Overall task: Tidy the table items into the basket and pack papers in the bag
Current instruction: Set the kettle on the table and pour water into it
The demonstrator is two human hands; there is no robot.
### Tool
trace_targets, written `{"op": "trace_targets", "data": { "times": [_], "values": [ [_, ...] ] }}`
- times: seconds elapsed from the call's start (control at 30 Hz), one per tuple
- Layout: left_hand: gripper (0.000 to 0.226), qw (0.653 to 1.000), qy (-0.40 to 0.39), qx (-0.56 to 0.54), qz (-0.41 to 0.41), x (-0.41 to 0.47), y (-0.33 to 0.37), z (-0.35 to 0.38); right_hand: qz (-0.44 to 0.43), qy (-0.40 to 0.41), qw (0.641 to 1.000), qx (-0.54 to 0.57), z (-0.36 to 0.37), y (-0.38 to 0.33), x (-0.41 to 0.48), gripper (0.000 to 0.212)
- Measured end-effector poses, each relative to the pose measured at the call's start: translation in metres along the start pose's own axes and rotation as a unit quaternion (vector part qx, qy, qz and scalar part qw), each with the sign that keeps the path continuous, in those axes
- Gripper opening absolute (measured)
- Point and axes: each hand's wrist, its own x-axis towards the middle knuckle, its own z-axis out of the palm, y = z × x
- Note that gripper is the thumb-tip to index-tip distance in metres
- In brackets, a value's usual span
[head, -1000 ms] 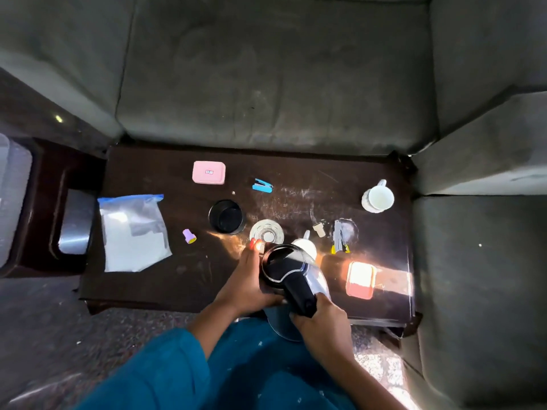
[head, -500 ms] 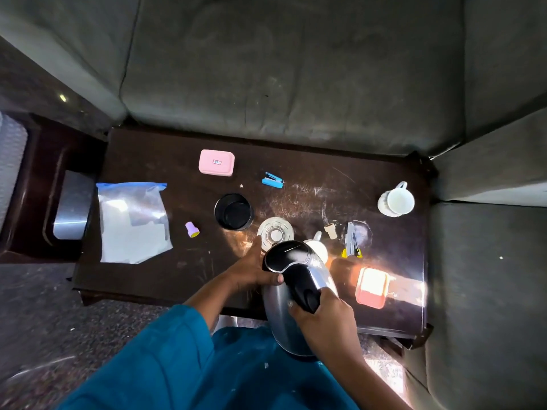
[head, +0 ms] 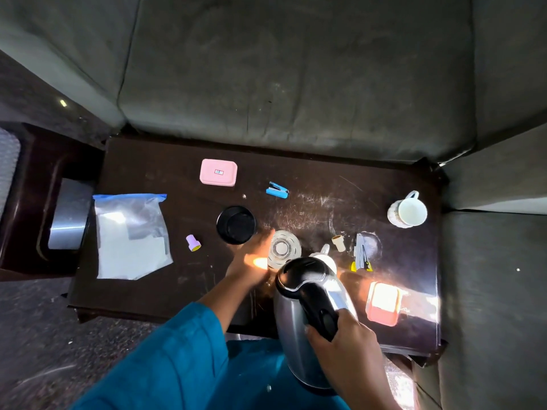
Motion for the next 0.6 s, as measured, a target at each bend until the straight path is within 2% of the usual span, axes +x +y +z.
{"op": "trace_targets", "data": {
  "times": [0.1, 0.27, 0.4, 0.6],
  "values": [
    [0.058, 0.997, -0.052, 0.065, 0.000, 0.009, 0.000, -0.002, -0.004, -0.009, 1.000, -0.011, -0.006, -0.004, 0.003, 0.033],
    [0.069, 1.000, -0.010, 0.021, 0.003, 0.004, -0.001, -0.002, -0.006, -0.022, 0.998, -0.060, -0.012, -0.013, 0.007, 0.038],
    [0.061, 0.991, 0.021, -0.127, -0.036, 0.001, -0.005, 0.003, -0.012, -0.027, 0.997, -0.077, -0.015, -0.022, 0.004, 0.047],
    [0.080, 0.999, 0.017, 0.016, -0.027, 0.010, -0.014, 0.016, -0.034, -0.024, 0.996, -0.078, -0.018, -0.029, 0.002, 0.047]
  ]
}}
